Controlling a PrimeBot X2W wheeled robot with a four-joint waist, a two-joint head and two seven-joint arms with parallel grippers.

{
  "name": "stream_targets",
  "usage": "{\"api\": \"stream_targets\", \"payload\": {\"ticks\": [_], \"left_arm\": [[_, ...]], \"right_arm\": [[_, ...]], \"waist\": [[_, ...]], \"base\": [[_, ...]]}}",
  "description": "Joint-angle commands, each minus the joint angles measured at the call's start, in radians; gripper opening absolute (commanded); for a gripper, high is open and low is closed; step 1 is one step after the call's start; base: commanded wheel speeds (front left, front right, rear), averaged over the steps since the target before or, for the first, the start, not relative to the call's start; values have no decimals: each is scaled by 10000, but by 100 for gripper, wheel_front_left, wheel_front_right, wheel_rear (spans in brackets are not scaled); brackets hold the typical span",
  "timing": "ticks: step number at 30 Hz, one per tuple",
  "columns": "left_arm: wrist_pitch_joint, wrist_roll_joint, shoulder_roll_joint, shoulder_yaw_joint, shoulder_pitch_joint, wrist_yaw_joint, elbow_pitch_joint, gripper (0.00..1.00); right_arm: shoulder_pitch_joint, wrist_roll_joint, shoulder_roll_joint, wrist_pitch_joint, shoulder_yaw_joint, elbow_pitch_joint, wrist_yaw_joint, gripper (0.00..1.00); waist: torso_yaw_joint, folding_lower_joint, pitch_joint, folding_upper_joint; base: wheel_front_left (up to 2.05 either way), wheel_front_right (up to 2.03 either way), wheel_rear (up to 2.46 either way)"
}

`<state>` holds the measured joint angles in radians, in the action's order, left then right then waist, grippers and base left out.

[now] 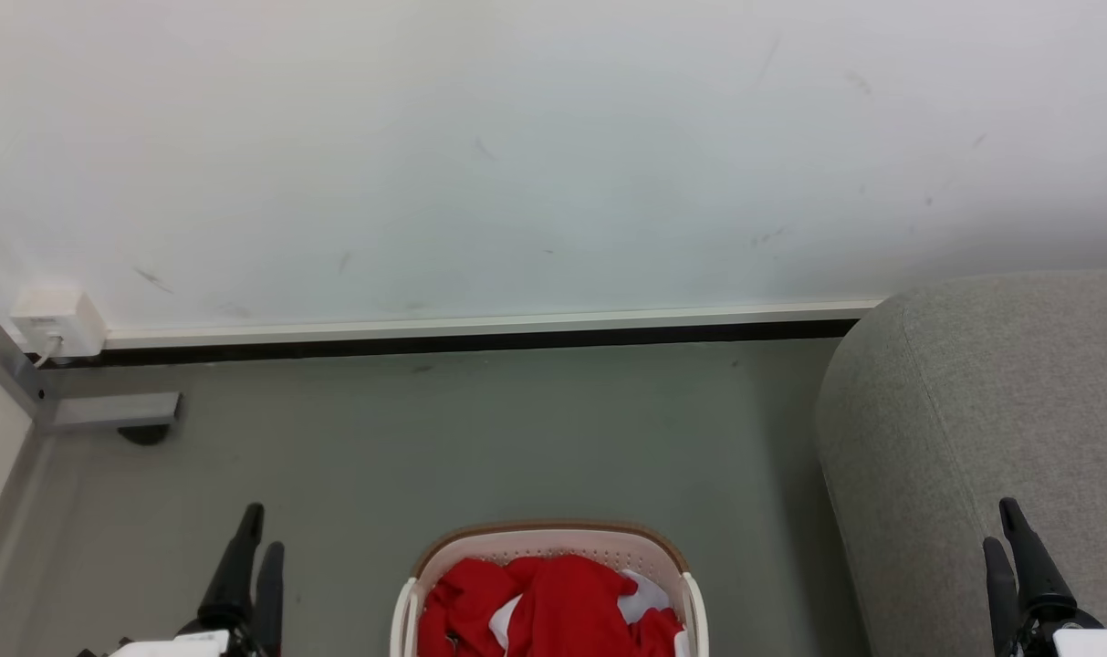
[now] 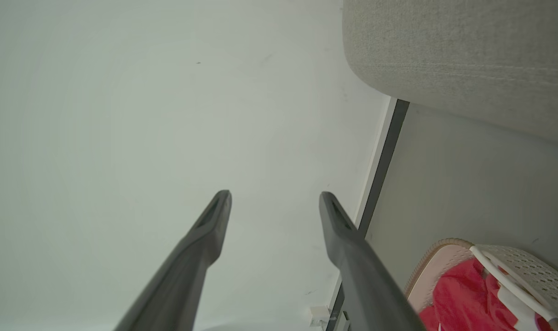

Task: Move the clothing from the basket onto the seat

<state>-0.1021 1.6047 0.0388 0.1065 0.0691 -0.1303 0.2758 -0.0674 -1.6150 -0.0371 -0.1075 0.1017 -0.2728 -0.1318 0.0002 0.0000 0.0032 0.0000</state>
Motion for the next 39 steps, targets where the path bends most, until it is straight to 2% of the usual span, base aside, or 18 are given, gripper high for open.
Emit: {"api": "stream_targets", "payload": {"ticks": [1,10,22,39], "left_arm": [[107,-15,49,-39,185,-4,-266,100],[547,-534,61,-158,191,-4,-684,100],[1070,-3041,76,-350,224,70,-1290,100],[1703,-7297,95,-868,19,520,-1827,100]], "right_arm": [[-187,-17,-82,77,-70,279,1,100],[-197,210,-111,536,-404,675,2,100],[-227,1597,-282,1123,-688,1081,4,100],[-111,5479,-575,1754,-973,1405,7,100]], "waist": [[4,0,0,0],[7,0,14,0],[-31,0,58,0],[-118,0,88,0]], "base": [[0,0,0],[0,0,0],[0,0,0],[0,0,0]]}}
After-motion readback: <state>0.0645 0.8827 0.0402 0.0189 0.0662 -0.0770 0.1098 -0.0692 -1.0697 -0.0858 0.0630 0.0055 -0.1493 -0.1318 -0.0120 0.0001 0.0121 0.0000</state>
